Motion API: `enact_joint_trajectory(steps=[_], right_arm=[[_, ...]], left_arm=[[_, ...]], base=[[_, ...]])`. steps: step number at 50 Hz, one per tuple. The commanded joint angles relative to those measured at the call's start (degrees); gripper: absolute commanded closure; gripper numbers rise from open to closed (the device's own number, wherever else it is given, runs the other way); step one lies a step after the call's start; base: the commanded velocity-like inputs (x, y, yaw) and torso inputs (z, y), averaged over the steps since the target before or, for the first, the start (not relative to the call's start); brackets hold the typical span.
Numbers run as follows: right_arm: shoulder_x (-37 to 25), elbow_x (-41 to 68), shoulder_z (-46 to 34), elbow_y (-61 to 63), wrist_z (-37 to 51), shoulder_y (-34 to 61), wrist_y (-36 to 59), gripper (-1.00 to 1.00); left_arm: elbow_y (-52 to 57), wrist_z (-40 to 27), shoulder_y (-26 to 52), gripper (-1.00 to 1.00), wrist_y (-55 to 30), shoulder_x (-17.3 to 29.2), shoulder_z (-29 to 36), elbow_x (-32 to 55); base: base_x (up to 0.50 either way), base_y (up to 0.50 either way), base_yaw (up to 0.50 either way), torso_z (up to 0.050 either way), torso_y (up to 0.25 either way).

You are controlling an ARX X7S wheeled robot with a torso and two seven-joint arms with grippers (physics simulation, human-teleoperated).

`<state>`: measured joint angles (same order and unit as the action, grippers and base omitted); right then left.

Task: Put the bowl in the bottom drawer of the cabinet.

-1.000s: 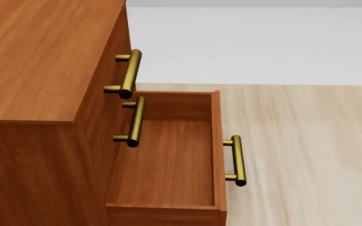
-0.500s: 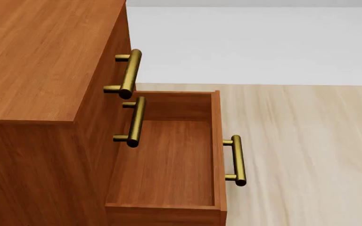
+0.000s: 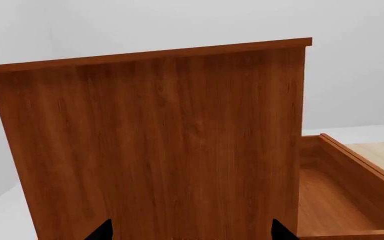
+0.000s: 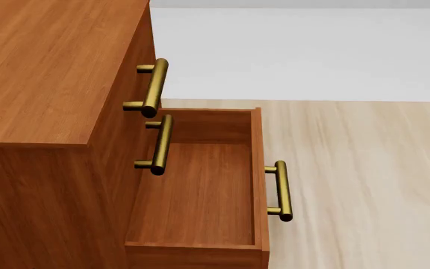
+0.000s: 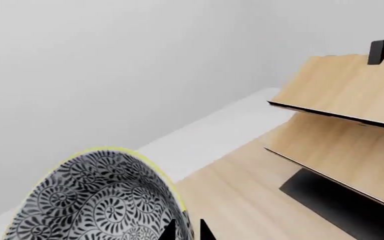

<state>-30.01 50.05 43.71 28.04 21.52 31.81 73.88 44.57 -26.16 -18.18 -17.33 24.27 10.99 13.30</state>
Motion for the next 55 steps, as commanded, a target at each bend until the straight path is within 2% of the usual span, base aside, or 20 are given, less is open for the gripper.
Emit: enact_joint_trajectory(steps=[1, 25, 38, 55], right_arm=[[0.31, -1.8, -6.74, -4.37, 1.23, 7.47, -2.37, 1.0], [3.63, -8.67, -22.5, -18.22, -0.25, 18.42, -10.08, 1.0], [8.56, -10.68, -31.01, -26.38, -0.8, 21.67, -10.05, 1.0], [12.82, -13.96, -36.73, -37.62, -2.12, 27.49, -14.28, 1.0]], left_arm=[[0.04, -0.15, 0.05, -1.0, 0.02, 0.18, -0.1, 0.37], [0.45, -0.7, -0.01, -1.0, 0.0, 0.66, -0.58, 0.89], [0.92, -1.17, -0.38, -1.0, -0.16, 0.95, -0.49, 0.72], [0.67, -1.33, -1.04, -1.0, 0.92, 1.19, -0.77, 1.06]], base=[[0.0, 0.0, 0.0, 0.0, 0.0], [0.0, 0.0, 0.0, 0.0, 0.0], [0.0, 0.0, 0.0, 0.0, 0.0], [0.0, 0.0, 0.0, 0.0, 0.001]])
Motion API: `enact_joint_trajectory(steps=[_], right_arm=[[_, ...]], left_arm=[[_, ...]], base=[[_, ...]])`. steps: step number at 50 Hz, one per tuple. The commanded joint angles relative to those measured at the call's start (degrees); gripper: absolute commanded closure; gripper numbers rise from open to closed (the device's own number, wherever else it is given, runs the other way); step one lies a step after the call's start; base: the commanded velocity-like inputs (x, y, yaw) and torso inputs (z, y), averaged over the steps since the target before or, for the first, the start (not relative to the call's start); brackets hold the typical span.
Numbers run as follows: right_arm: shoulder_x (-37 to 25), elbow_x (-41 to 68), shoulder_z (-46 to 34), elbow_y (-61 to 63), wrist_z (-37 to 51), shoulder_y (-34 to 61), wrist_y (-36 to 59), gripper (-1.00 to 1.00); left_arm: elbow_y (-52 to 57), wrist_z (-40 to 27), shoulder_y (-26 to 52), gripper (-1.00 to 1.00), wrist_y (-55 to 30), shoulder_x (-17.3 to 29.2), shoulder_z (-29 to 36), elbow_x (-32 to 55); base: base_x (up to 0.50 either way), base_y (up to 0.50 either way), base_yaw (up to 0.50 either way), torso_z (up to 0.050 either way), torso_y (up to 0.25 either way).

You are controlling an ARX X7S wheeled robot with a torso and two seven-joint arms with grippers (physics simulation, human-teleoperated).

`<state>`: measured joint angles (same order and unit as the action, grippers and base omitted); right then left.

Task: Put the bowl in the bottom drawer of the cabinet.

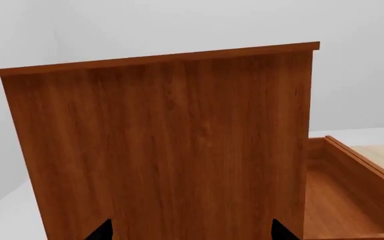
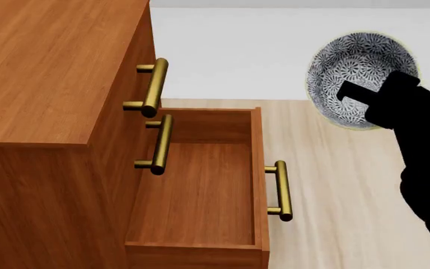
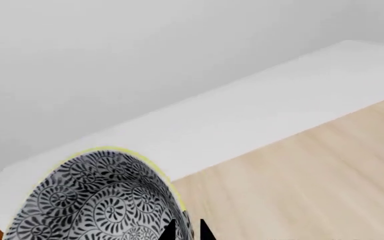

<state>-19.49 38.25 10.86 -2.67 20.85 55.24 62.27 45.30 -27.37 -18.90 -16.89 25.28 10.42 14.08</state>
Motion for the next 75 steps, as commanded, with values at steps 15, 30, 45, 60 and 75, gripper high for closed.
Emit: enact_joint_trajectory(steps=[15, 30, 45, 60, 75], right_arm=[[6.08, -5.52, -8.72, -21.25, -4.54, 9.62, -8.09, 1.0], [10.6, -8.44, -12.86, -33.32, -5.95, 13.71, -12.25, 1.0], [13.37, -9.82, -16.75, -37.94, -6.82, 13.83, -12.68, 1.0], [16.38, -12.22, -20.76, -47.6, -8.74, 16.15, -17.59, 1.0], [19.47, -4.76, -33.5, -71.34, -11.28, 23.9, -31.75, 1.0]], left_arm=[[0.21, -0.36, -0.99, -1.0, 1.08, 0.46, -0.42, 0.49], [-0.06, -0.39, -1.29, -1.0, 1.73, 0.77, -0.74, 0.97], [-0.25, -0.52, -1.52, -1.0, 2.38, 0.91, -0.71, 1.1], [-0.27, -0.67, -1.84, -1.0, 2.96, 1.09, -0.76, 1.32], [-0.02, -0.9, -1.96, -1.0, 3.08, 1.42, -1.18, 1.83]], base=[[0.0, 0.0, 0.0, 0.0, 0.001], [0.0, 0.0, 0.0, 0.0, 0.001], [0.0, 0.0, 0.0, 0.0, 0.0], [0.0, 0.0, 0.0, 0.0, 0.001], [0.0, 0.0, 0.0, 0.0, 0.0]])
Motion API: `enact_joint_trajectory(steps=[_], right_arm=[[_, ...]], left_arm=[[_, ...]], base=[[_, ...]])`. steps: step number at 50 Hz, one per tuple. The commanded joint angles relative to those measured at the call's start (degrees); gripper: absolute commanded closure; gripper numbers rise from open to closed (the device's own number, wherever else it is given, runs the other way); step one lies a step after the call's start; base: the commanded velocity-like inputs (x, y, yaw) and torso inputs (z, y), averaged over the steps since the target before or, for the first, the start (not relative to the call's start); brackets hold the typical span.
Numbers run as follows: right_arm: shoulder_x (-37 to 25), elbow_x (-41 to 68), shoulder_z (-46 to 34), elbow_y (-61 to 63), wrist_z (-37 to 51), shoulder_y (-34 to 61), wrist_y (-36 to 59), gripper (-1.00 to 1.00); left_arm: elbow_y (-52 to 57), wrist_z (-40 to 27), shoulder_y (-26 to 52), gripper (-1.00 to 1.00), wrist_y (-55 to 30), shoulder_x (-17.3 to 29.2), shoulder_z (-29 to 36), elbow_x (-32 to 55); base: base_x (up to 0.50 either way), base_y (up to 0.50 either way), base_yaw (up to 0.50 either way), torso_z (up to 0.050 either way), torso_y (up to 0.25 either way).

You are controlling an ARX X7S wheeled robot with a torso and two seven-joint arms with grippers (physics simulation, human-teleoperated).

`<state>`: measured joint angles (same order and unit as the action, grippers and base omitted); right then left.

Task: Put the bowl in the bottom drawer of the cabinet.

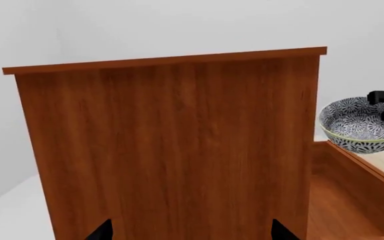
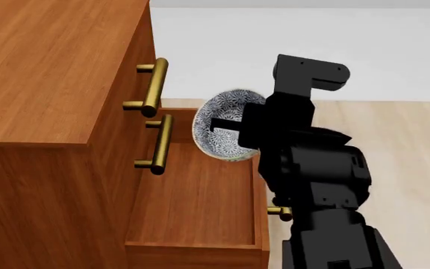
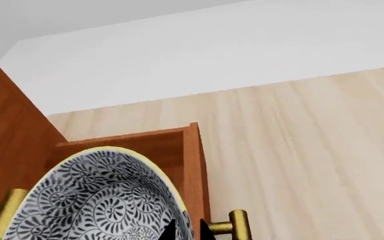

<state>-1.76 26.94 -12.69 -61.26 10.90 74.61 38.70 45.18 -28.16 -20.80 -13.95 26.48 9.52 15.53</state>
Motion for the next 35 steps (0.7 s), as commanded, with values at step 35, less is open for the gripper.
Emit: enact_joint_trajectory(steps=[35], right_arm=[[1.75, 28.9, -32.39, -13.71, 2.16, 1.91, -11.68, 1.0]], left_arm=[[-1.08, -0.31, -0.81, -1.0, 1.96, 0.59, -0.92, 1.17]], base=[[0.0, 0.0, 0.0, 0.0, 0.001]])
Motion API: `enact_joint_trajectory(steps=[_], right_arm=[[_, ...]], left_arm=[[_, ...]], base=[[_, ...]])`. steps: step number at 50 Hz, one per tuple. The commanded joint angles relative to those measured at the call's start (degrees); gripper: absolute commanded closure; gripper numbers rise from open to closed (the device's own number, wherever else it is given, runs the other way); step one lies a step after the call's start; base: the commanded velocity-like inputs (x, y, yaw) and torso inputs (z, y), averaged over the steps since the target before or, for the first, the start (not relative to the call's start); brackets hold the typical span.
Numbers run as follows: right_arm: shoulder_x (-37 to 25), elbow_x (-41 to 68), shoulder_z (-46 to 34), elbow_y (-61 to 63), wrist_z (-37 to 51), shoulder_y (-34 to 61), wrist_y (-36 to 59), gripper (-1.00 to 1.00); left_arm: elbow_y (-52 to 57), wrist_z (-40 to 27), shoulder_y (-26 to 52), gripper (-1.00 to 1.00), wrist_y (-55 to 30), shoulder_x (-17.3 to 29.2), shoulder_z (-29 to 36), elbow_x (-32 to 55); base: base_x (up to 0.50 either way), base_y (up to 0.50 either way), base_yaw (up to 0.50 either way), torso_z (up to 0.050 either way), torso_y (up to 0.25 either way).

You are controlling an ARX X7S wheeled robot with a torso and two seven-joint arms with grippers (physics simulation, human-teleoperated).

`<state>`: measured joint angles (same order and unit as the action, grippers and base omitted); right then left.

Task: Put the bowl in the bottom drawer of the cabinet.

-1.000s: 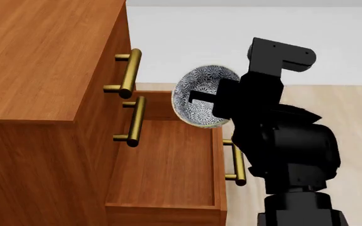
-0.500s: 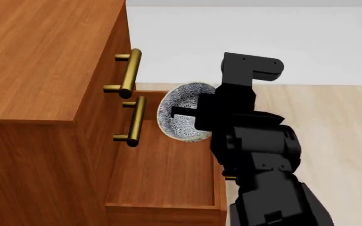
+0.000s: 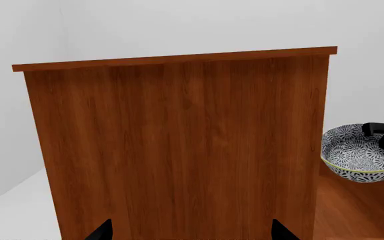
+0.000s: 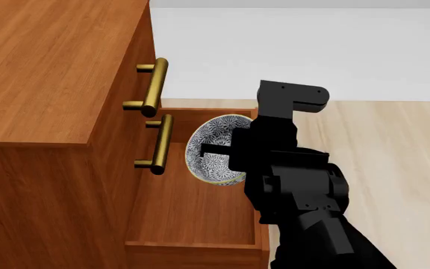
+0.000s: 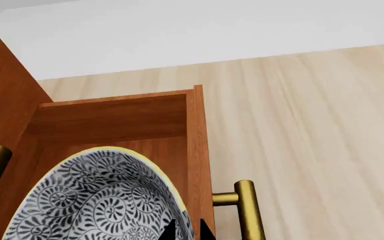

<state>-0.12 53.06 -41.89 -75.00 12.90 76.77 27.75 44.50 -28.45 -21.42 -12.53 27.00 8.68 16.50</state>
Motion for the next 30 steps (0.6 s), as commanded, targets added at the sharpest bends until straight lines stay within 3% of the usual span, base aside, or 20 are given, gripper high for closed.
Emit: enact_joint_trajectory(steps=[1, 15, 30], right_arm=[[0.11, 3.36, -3.7, 0.03, 0.22, -0.3, -0.81, 1.0], [0.11, 18.7, -19.71, 0.03, 1.21, -0.28, -3.47, 1.0], [0.12, 42.09, -44.08, 0.33, 1.37, 0.06, -7.77, 1.0]], left_arm=[[-0.42, -0.08, -0.21, -1.0, 0.53, 0.07, -0.09, 0.18], [-0.4, -0.31, -0.57, -1.0, 0.87, 0.28, -0.18, 0.32], [-0.77, -0.36, -0.71, -1.0, 1.35, 0.5, -0.61, 0.98]], base=[[0.0, 0.0, 0.0, 0.0, 0.0], [0.0, 0.0, 0.0, 0.001, 0.0], [0.0, 0.0, 0.0, 0.0, 0.0]])
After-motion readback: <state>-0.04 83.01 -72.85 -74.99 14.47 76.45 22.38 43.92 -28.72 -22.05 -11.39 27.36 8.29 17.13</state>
